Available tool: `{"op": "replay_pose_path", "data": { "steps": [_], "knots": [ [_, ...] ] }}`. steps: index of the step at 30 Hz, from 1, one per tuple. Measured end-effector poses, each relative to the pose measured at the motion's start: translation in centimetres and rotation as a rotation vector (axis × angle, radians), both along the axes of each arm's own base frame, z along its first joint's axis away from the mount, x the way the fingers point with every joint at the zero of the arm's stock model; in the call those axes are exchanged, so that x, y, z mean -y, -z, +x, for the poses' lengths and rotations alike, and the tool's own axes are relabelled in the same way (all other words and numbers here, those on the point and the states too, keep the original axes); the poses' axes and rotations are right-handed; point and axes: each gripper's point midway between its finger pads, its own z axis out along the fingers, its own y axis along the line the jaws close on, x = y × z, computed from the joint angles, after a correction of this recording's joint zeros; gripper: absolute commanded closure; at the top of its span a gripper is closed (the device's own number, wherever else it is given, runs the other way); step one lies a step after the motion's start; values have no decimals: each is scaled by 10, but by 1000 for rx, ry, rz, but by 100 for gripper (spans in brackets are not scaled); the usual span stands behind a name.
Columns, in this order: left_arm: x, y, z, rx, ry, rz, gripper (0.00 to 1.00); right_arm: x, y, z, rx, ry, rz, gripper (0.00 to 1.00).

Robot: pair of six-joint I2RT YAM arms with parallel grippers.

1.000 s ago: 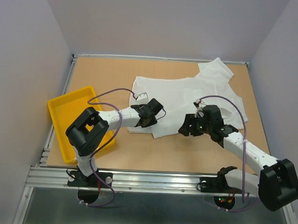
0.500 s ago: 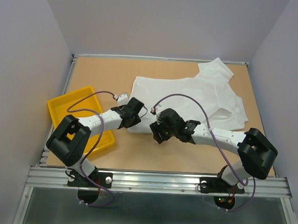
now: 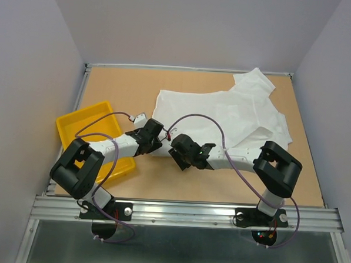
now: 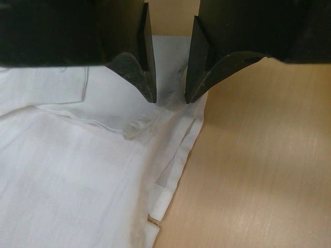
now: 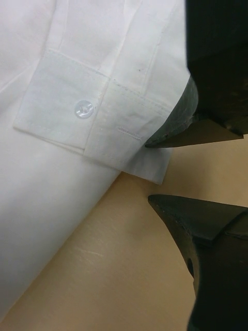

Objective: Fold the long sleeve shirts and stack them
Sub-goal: Fold the shirt

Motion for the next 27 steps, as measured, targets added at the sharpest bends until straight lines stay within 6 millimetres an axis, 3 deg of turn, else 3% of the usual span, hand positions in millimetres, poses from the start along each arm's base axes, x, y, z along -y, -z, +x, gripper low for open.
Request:
{"op": "replay_pose_path", "data": {
  "steps": [6, 7, 14, 22, 27],
  "knots": [
    [-2, 0, 0, 18, -2, -16, 59, 4, 2, 7, 39, 28, -29, 64],
    [-2, 0, 0, 19, -3, -19, 59, 4, 2, 6, 44, 28, -32, 73],
    [-3, 0, 0, 24, -2, -37, 59, 5, 2, 7, 49, 29, -40, 99],
    [-3, -1, -1, 30, 0, -48, 59, 4, -8, 13, 68, 59, -40, 99],
    [-3, 0, -1, 35, 1, -56, 59, -10, -48, 35, 131, 160, 63, 99]
  ]
}}
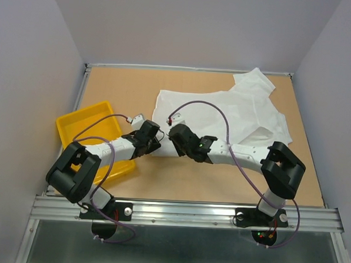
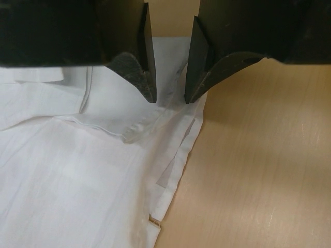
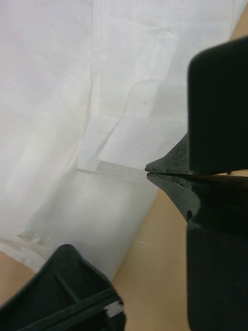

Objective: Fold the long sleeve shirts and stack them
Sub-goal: Fold the shirt

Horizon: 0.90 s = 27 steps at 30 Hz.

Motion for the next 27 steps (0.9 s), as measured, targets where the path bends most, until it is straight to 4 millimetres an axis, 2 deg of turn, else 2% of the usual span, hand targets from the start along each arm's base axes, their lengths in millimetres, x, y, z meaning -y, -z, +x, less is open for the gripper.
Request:
{"op": "replay_pose_path", "data": {
  "steps": [5, 15, 19, 22, 25, 27],
  "knots": [
    [-1, 0, -3, 5, -2, -13, 59, -2, -25, 26, 36, 128, 105, 99],
    [-4, -1, -10, 4, -14, -33, 59, 6, -35, 53, 34, 303, 251, 99],
    [-4, -1, -11, 4, -13, -36, 59, 10, -47, 67, 55, 337, 278, 100],
    [-4, -1, -11, 3, -12, -37, 59, 19, -67, 85, 103, 386, 311, 99],
    [-4, -1, -12, 3, -11, -38, 59, 36, -101, 106, 179, 458, 362, 99],
    [-4, -1, -12, 2, -10, -40, 59, 45, -118, 114, 216, 490, 388, 99]
  ]
}}
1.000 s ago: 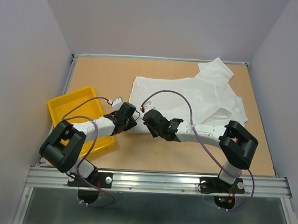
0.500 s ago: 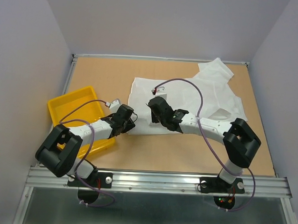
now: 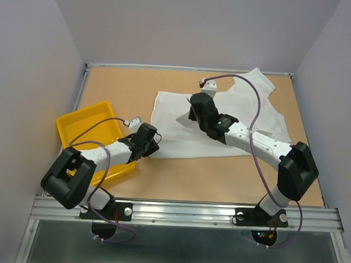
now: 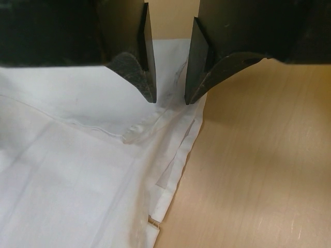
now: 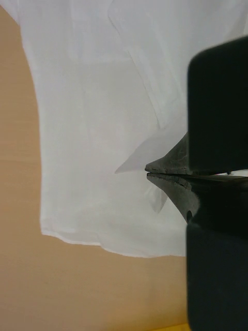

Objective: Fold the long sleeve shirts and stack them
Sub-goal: Fold the shirt

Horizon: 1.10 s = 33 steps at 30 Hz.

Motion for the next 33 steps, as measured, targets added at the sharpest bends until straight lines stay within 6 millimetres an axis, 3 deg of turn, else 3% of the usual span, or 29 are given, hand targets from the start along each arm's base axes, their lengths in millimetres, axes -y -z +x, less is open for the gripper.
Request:
{"op": "replay_pose_path", "data": {
  "steps": [2, 5, 8, 10, 12, 15, 16, 18, 19, 20, 21, 23, 27, 30, 33],
  "knots": [
    [0, 0, -1, -1, 2, -2, 59, 7, -19, 6, 44, 32, 36, 99],
    [0, 0, -2, -3, 3, -3, 59, 3, -33, 6, 72, 25, 89, 99],
    [0, 0, -2, -4, 4, -3, 59, -14, -33, 5, 64, -31, 157, 99],
    [0, 0, -2, -4, 5, -4, 60, -27, -20, 0, 41, -76, 203, 100],
    [0, 0, -3, -7, 5, -5, 59, -38, 6, -8, -7, -116, 216, 100],
    [0, 0, -3, -8, 6, -5, 59, -60, 65, -29, -126, -197, 213, 99],
    [0, 0, -3, -8, 6, -5, 59, -66, 87, -38, -174, -223, 202, 94],
    [0, 0, -4, -9, 6, -5, 59, -75, 125, -57, -267, -273, 178, 72],
    [0, 0, -4, -10, 5, -5, 59, -77, 134, -63, -293, -286, 175, 63],
    [-1, 0, -5, -10, 5, -6, 57, -80, 142, -71, -321, -311, 173, 48],
    [-2, 0, -6, -11, 4, -6, 57, -82, 144, -77, -336, -328, 175, 43],
    [-4, 0, -9, -14, 2, -5, 52, -86, 138, -80, -331, -354, 183, 30],
    [-8, -8, -15, -15, 1, -4, 37, -76, 103, -77, -262, -363, 163, 23],
    [-9, -23, -16, 9, 8, -13, 24, -55, 68, -68, -193, -334, 142, 21],
    [-5, -47, -10, 54, 17, -37, 20, -14, 35, -47, -134, -251, 146, 21]
  ]
}}
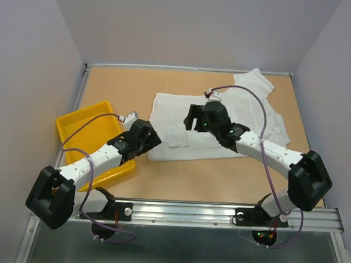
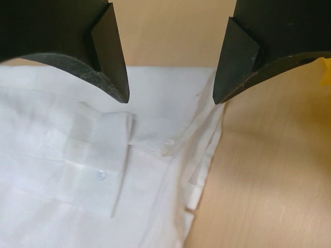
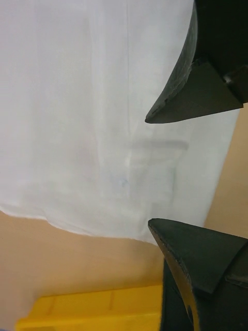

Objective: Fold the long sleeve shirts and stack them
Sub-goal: Fold the shirt

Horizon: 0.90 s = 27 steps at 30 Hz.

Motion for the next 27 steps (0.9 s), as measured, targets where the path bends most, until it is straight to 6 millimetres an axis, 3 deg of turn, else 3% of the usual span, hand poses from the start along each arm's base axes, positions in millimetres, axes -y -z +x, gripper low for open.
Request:
{"op": "replay_pose_path", "data": {
  "steps": [3, 6, 7, 9, 10, 12, 17, 21, 27],
  "knots": [
    [11, -32, 13, 66, 16, -45, 22, 67, -23, 29, 38, 157, 9, 21],
    [27, -50, 25, 87, 44, -78, 31, 135, -23, 40, 37, 308, 10, 21],
    [31, -51, 28, 86, 51, -83, 33, 158, -16, 39, 19, 361, 6, 21],
    [40, -47, 32, 70, 71, -84, 38, 184, -6, 38, -12, 416, 9, 21],
    [48, -39, 35, 45, 86, -81, 39, 206, 6, 35, -48, 464, 19, 21],
    [55, -25, 36, 10, 103, -70, 39, 229, 23, 30, -103, 523, 29, 21],
    [65, 12, 30, -85, 136, -26, 40, 262, 46, 21, -189, 611, 79, 21],
    [68, 29, 28, -129, 150, -3, 42, 263, 46, 21, -200, 613, 107, 21],
    [73, 40, 26, -150, 167, 9, 47, 260, 46, 20, -206, 596, 119, 21]
  ]
}}
